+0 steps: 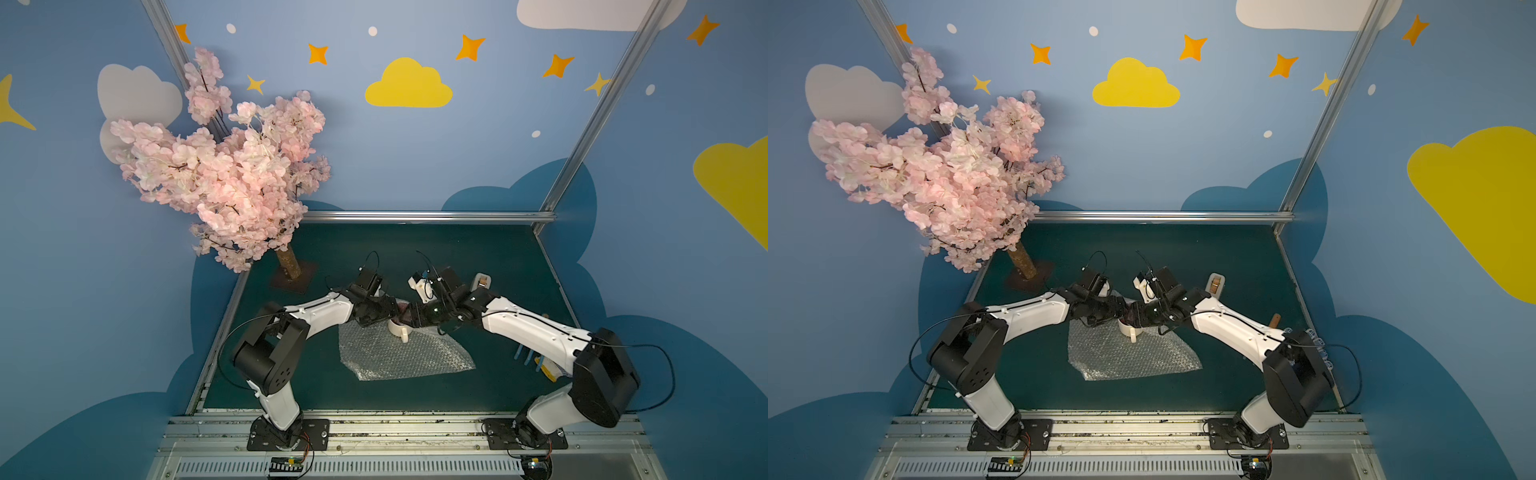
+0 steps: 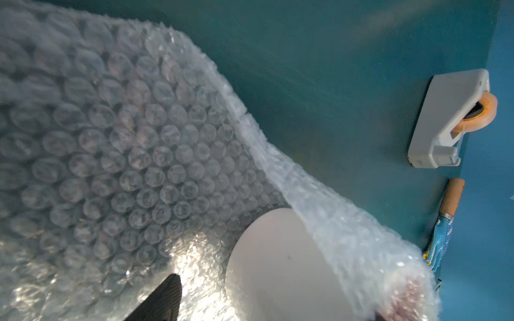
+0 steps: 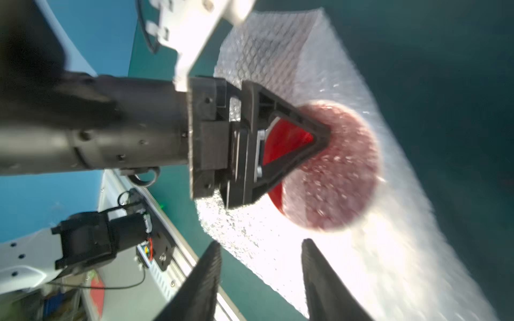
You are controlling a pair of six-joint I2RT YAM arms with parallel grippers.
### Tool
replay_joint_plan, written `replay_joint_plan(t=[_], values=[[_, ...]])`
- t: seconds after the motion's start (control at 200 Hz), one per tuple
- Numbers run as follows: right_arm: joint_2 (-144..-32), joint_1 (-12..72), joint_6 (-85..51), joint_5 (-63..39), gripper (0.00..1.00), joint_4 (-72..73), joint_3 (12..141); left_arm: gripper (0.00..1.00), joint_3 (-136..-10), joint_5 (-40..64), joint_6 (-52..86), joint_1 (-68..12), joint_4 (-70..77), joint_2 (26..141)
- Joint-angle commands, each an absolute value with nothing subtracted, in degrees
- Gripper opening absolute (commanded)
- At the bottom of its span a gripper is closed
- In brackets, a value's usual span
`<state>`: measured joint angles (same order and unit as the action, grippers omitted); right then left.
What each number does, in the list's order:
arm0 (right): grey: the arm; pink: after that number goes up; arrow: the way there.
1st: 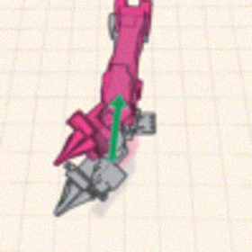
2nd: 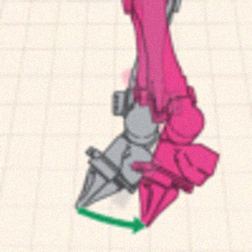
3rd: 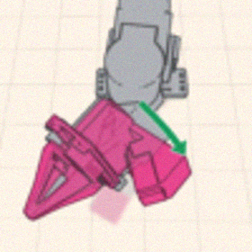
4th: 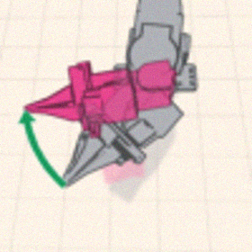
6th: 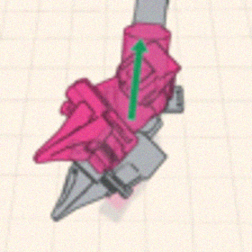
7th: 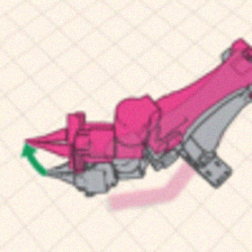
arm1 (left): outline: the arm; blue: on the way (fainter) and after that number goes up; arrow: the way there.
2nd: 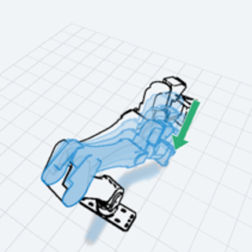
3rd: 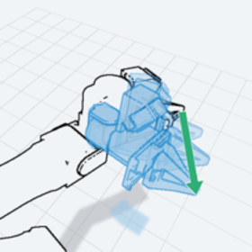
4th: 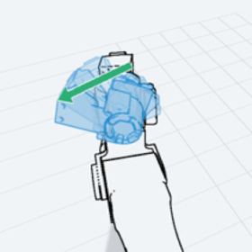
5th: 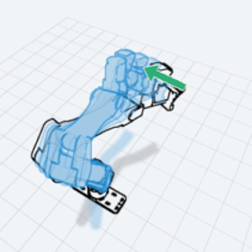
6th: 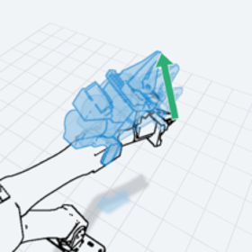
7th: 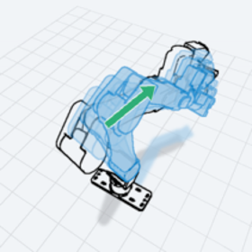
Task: Wrap mugs in bubble wrap
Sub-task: Wrap the mug in bubble wrap.
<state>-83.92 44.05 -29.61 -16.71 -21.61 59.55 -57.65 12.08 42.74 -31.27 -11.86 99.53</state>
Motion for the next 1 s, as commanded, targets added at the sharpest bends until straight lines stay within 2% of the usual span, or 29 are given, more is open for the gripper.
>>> replay_joint_plan(t=[0.0,0.165,0.406,0.671,0.846,0.996], values=[[-78.3,43.9,-30.1,-6.5,0.55,-26.6,54.8,0.83,-58.1,12.5,42.6,-31.4,-11.7,100.5],[-66.7,41.4,-33.6,1.0,0.63,-29.2,43.3,0.83,-58.4,12.5,42.6,-31.4,-11.8,101.0],[-55.1,35.0,-36.2,-2.4,0.62,-28.4,30.3,0.83,-58.9,12.4,42.6,-31.5,-12.2,101.8],[-50.4,34.3,-39.1,-5.6,0.61,-28.6,25.6,0.83,-60.3,12.5,42.4,-31.6,-13.1,102.6],[-44.2,35.0,-39.7,-5.0,0.64,-32.2,25.4,0.83,-60.9,12.6,42.5,-31.7,-13.3,103.1],[-43.6,38.6,-41.0,-2.7,0.67,-35.8,25.8,0.83,-61.0,12.7,42.3,-31.8,-13.5,103.3]])
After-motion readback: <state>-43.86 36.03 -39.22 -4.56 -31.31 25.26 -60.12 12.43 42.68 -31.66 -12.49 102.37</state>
